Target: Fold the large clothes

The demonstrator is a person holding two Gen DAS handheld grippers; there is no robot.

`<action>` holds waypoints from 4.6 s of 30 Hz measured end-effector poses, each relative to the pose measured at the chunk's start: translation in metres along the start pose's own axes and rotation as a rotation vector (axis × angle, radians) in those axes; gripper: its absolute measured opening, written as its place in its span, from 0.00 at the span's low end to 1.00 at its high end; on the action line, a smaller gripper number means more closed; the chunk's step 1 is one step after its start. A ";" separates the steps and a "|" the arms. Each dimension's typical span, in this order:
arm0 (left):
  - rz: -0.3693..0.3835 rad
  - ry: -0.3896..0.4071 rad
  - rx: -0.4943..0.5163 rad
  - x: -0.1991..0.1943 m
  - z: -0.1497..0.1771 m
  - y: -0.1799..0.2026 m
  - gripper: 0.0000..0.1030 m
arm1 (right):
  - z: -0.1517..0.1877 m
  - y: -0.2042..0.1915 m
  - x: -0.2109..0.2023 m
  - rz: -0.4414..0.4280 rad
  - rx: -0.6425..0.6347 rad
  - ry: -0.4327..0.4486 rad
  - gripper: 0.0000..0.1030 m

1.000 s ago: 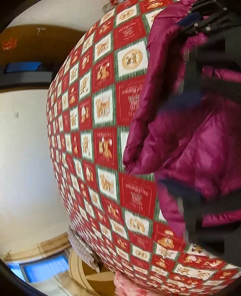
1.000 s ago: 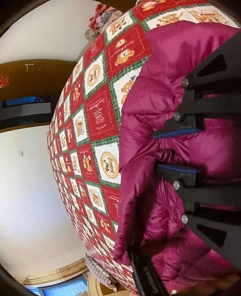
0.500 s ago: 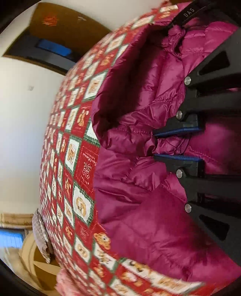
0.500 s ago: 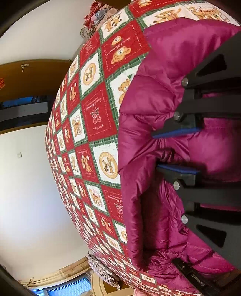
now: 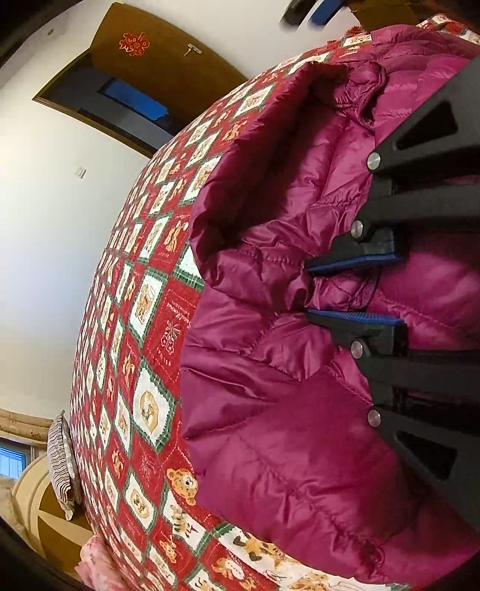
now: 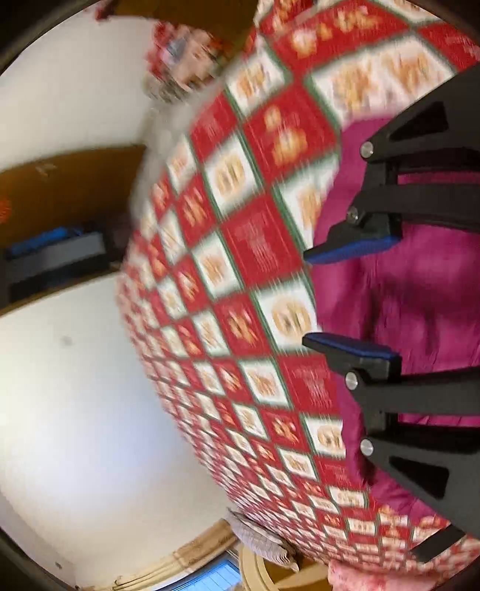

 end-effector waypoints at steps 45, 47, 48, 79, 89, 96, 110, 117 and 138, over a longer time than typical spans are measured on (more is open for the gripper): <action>-0.223 -0.028 0.211 0.044 -0.027 0.022 0.82 | 0.070 -0.015 0.045 0.112 -0.251 -0.043 0.66; -0.221 -0.022 0.210 0.044 -0.028 0.022 0.82 | 0.066 -0.016 0.039 0.110 -0.252 -0.022 0.66; -0.223 -0.021 0.211 0.044 -0.028 0.023 0.82 | 0.064 -0.016 0.036 0.114 -0.256 -0.011 0.66; -0.247 -0.010 0.226 0.045 -0.029 0.026 0.83 | 0.068 -0.055 0.076 0.278 -0.527 -0.080 0.41; -0.252 -0.014 0.225 0.044 -0.029 0.023 0.84 | 0.067 -0.051 0.076 0.280 -0.530 -0.085 0.41; -0.293 -0.041 0.247 0.047 -0.029 0.026 0.88 | 0.065 -0.048 0.071 0.216 -0.466 -0.089 0.46; -0.105 -0.021 0.311 -0.042 -0.027 0.041 0.88 | 0.067 -0.029 -0.038 0.053 -0.349 0.063 0.60; -0.115 -0.083 0.369 -0.077 0.043 0.034 0.88 | 0.133 -0.011 -0.052 -0.004 -0.290 -0.091 0.60; 0.030 -0.031 0.404 -0.206 0.153 -0.047 0.88 | 0.271 0.079 -0.213 0.110 -0.290 -0.022 0.71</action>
Point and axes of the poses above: each gripper's, at about its wrist camera, not at the fingertips, and x roughly the way its jaws point, y to its right, z to its underside, the point moved 9 cm from there along x, roughly the way its jaws point, and after that the axes turned 5 degrees about -x, right-handed, at the moved point
